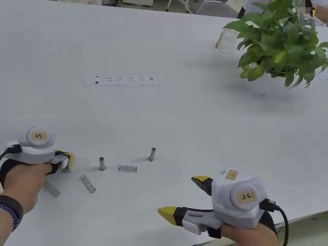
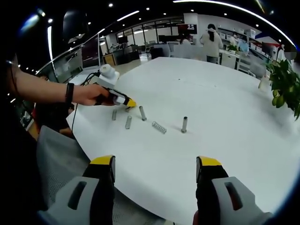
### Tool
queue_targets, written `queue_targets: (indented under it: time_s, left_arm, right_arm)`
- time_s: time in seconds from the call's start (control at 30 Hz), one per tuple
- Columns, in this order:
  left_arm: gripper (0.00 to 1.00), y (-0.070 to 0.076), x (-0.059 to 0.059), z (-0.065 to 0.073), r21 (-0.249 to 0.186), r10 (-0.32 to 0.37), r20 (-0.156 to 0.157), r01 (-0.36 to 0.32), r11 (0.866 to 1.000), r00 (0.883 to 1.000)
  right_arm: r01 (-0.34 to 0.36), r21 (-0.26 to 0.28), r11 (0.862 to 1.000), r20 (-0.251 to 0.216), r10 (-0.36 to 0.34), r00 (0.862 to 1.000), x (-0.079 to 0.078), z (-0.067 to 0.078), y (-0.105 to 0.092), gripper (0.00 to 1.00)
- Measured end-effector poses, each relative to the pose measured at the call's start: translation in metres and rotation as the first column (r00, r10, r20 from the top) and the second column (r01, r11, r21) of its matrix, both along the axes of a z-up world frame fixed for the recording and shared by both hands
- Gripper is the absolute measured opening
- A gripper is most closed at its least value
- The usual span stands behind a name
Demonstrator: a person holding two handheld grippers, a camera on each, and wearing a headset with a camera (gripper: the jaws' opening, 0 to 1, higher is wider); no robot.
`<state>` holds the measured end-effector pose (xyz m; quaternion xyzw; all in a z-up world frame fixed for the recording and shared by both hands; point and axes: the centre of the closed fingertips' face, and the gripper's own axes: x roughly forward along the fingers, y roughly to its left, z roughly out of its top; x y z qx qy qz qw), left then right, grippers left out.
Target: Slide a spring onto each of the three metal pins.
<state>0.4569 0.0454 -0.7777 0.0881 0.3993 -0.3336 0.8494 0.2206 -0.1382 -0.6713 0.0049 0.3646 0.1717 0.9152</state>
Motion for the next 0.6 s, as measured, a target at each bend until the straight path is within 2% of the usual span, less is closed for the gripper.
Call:
queue_targets:
  time_s: [0.17,0.3,0.47,0.6]
  left_arm:
    - [0.04,0.0024,0.0014,-0.0007,0.034,-0.005,-0.015,0.005,0.999,1.000]
    - [0.03,0.0005,0.0037,-0.0013,0.040,0.003,-0.039,-0.002,0.999,0.999]
    - [0.03,-0.0018,0.0029,-0.0009,0.094,-0.032,-0.035,0.036,0.995,0.999]
    - [0.00,0.0004,0.0045,-0.0025,0.115,-0.022,-0.030,0.025,0.993,0.999]
  right_arm:
    - [0.004,0.002,1.000,0.002,-0.004,1.000,0.0012,0.0007,-0.0016,0.69]
    - [0.004,0.002,1.000,0.003,-0.004,1.000,0.0023,0.0012,-0.0026,0.69]
    - [-0.001,0.002,1.000,0.004,0.001,1.000,0.0042,0.0015,-0.0019,0.68]
    - [-0.003,0.008,1.000,0.009,0.003,1.000,0.0053,0.0030,-0.0002,0.68]
